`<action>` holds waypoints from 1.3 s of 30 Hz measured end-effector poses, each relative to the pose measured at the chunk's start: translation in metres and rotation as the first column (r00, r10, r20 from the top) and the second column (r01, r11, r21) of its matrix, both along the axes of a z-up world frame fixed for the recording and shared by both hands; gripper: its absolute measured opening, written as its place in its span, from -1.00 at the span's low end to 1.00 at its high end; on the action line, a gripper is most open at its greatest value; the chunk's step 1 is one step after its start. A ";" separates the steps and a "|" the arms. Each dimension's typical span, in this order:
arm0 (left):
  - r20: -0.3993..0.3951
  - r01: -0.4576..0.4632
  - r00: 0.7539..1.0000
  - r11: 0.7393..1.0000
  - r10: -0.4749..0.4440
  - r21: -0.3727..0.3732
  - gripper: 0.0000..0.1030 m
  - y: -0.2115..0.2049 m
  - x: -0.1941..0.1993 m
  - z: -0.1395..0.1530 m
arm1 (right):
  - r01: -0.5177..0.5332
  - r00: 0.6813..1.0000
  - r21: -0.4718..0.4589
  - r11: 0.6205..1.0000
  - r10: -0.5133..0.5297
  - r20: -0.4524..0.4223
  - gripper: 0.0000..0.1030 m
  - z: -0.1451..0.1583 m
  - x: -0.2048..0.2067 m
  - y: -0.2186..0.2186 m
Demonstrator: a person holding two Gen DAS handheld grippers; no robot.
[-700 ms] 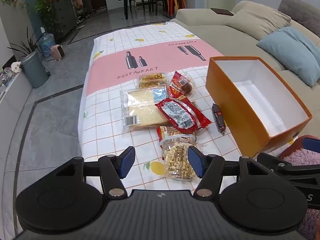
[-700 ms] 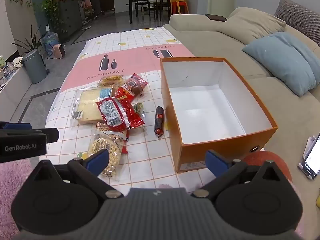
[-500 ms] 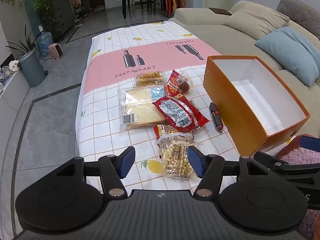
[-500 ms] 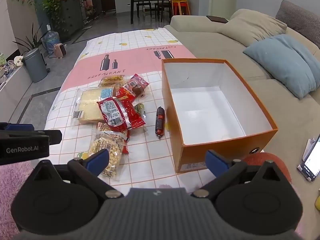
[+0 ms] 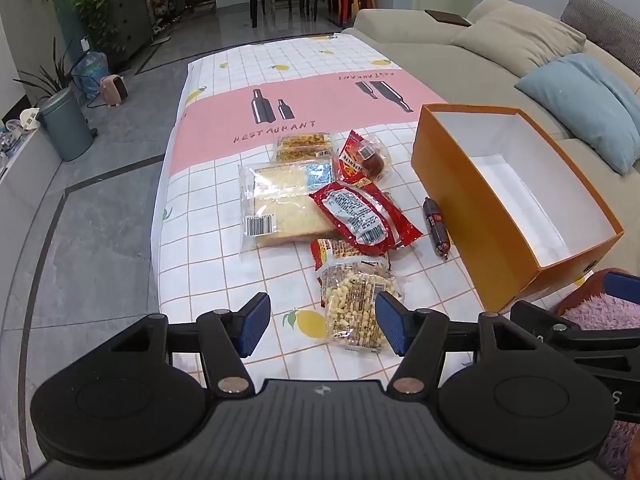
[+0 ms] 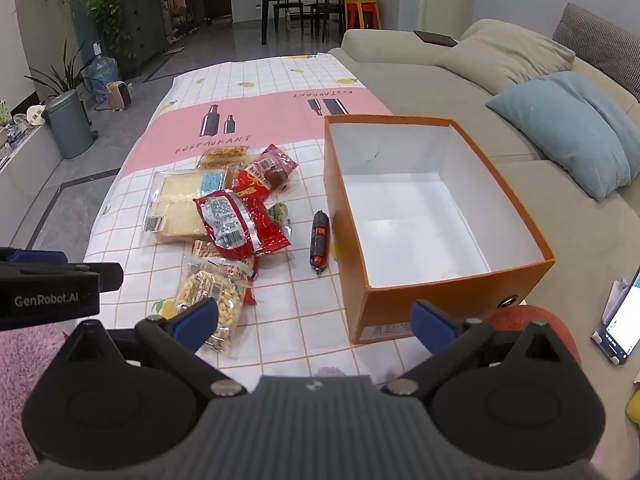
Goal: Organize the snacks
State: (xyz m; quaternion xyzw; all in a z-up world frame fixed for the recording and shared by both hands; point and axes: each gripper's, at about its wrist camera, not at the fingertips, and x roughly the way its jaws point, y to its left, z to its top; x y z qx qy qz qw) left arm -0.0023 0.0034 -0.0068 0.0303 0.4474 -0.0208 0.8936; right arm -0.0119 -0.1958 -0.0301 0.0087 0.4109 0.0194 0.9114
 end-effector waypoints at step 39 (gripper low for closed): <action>-0.009 -0.001 1.000 1.000 0.001 -0.003 0.39 -0.001 0.000 -0.005 | 0.006 1.000 -0.014 1.000 -0.006 -0.002 0.93 -0.002 0.000 0.001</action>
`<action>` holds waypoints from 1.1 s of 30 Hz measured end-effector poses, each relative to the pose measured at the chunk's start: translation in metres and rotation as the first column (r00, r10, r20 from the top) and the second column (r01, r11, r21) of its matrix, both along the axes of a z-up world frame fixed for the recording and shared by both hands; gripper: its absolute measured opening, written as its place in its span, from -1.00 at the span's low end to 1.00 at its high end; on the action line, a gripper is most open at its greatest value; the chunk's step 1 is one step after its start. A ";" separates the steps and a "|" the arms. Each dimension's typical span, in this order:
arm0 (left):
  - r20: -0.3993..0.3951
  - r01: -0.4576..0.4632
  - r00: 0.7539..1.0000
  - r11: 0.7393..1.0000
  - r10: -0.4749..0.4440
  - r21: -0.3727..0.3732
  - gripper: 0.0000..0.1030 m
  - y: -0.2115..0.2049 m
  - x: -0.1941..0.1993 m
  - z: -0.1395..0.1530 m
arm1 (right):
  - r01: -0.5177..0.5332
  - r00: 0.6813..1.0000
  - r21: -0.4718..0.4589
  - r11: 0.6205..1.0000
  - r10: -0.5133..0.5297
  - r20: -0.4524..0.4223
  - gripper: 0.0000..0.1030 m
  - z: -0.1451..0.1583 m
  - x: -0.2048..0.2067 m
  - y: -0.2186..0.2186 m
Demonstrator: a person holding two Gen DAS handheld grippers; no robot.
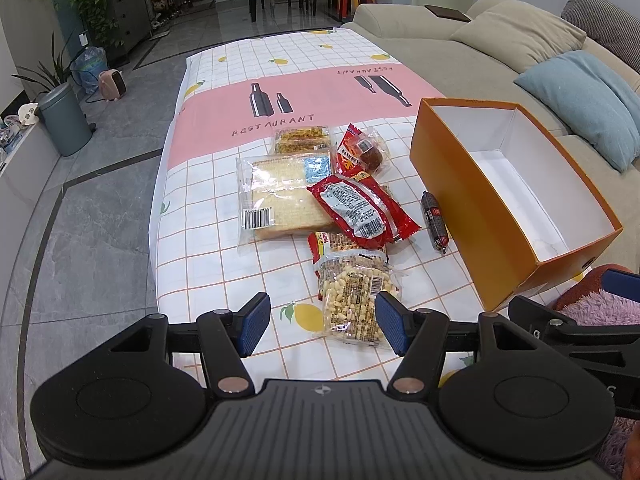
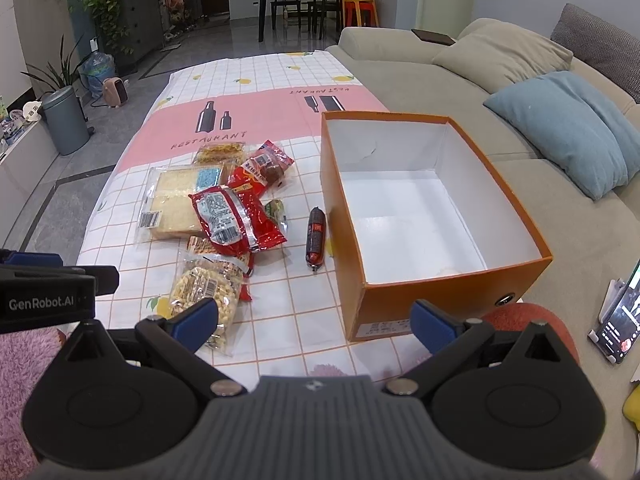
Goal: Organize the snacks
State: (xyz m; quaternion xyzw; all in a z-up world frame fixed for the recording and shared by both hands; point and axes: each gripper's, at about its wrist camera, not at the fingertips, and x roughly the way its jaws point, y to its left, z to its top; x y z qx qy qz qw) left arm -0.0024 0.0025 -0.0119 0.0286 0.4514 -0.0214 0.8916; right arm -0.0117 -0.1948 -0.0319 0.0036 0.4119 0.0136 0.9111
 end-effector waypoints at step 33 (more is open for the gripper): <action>-0.003 0.001 1.000 1.000 -0.001 -0.002 0.39 0.000 -0.002 -0.002 | 0.004 1.000 0.005 1.000 -0.004 -0.004 0.93 -0.002 0.000 -0.001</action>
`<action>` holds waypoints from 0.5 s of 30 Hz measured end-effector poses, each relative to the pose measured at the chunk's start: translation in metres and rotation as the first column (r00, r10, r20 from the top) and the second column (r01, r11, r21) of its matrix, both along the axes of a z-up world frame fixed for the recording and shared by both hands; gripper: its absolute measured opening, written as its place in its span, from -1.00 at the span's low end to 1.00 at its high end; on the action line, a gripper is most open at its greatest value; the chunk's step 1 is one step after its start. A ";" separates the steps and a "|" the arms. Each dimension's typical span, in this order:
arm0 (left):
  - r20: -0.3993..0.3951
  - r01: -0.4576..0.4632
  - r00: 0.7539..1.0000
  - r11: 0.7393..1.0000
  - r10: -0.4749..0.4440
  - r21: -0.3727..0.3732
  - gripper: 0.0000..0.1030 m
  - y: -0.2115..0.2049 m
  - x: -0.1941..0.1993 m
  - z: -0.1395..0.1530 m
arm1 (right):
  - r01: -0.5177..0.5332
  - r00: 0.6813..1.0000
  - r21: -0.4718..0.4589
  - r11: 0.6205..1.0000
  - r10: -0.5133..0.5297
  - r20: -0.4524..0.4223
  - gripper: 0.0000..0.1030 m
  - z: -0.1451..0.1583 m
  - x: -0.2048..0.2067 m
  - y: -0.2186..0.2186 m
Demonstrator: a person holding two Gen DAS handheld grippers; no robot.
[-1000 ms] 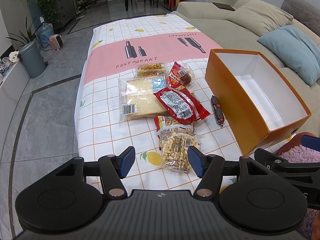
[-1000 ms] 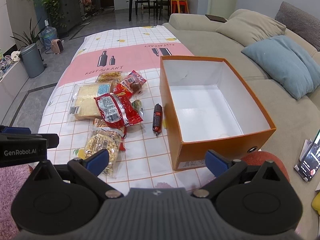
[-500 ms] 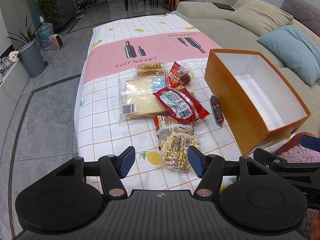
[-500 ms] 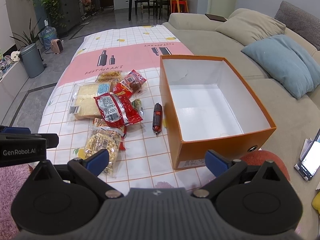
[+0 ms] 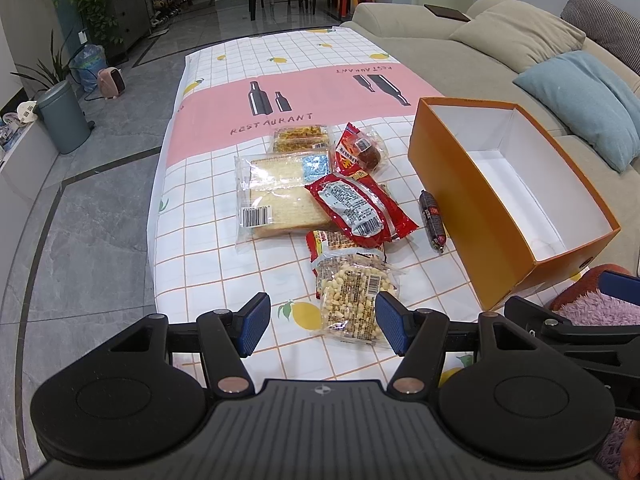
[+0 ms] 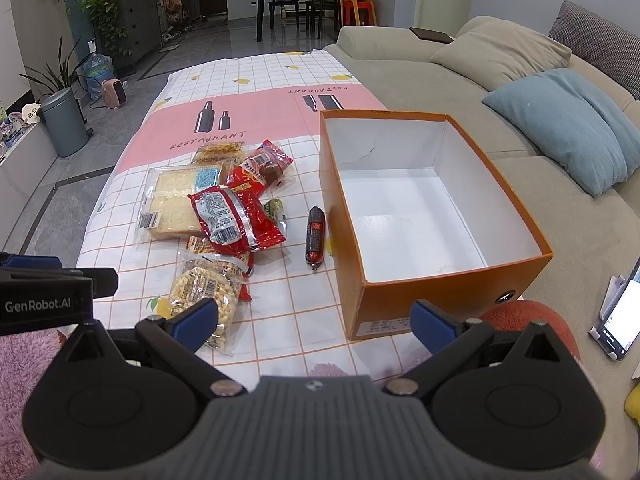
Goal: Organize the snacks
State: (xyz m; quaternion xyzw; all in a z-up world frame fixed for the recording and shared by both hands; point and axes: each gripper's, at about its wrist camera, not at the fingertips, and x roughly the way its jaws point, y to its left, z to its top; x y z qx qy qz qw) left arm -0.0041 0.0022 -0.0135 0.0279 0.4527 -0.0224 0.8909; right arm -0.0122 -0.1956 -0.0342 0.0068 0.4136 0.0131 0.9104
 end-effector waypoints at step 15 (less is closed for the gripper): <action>-0.106 -0.006 0.994 0.993 -0.007 -0.118 0.39 0.021 0.023 -0.027 | -0.157 0.985 0.029 0.987 0.154 0.075 0.69 -0.020 0.016 0.013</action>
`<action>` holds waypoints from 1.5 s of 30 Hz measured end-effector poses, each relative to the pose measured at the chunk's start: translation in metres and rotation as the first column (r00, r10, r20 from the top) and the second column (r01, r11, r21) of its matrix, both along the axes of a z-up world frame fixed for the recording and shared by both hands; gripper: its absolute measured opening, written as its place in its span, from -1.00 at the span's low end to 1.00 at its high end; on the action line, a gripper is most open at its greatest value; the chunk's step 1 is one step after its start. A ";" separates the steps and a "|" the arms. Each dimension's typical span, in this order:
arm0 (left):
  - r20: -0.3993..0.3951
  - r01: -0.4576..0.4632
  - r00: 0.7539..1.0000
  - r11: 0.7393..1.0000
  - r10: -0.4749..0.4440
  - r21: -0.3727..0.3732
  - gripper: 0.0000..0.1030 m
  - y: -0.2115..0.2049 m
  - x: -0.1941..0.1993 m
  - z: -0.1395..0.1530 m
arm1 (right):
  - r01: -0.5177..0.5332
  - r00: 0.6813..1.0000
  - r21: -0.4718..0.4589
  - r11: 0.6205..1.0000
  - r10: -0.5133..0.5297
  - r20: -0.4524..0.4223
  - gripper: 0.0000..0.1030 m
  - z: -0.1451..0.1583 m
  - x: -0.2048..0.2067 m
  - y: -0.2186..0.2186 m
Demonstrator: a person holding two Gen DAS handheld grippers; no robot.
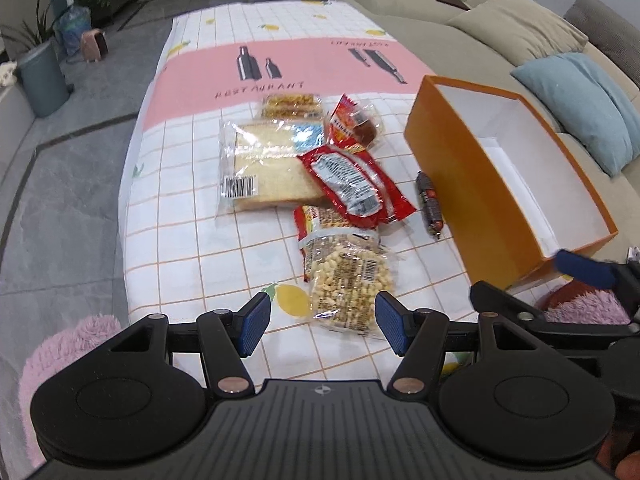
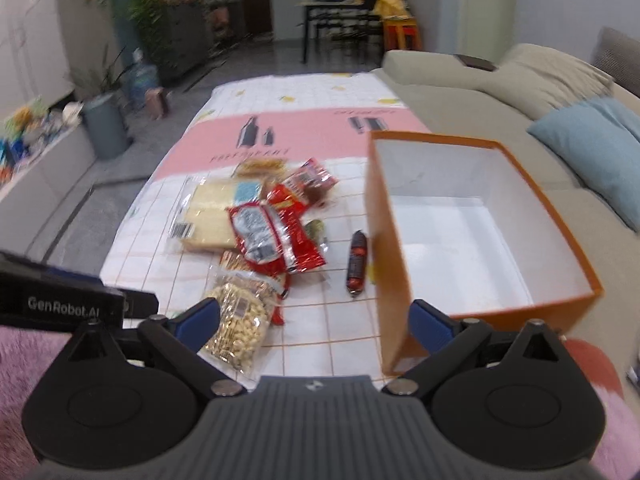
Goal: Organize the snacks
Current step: 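Reach the left tool to the clear peanut bag while the right tool reaches the red jerky bag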
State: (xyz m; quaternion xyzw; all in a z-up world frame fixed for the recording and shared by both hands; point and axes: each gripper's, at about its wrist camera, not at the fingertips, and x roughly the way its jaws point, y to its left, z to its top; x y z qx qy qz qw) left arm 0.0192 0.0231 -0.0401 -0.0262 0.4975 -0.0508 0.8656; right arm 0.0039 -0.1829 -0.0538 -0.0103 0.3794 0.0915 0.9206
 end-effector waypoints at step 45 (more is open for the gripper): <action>-0.122 0.069 0.988 0.977 -0.095 -0.203 -0.25 0.002 0.060 -0.076 | -0.092 0.958 0.069 0.993 0.107 -0.268 -0.28 -0.102 0.093 0.028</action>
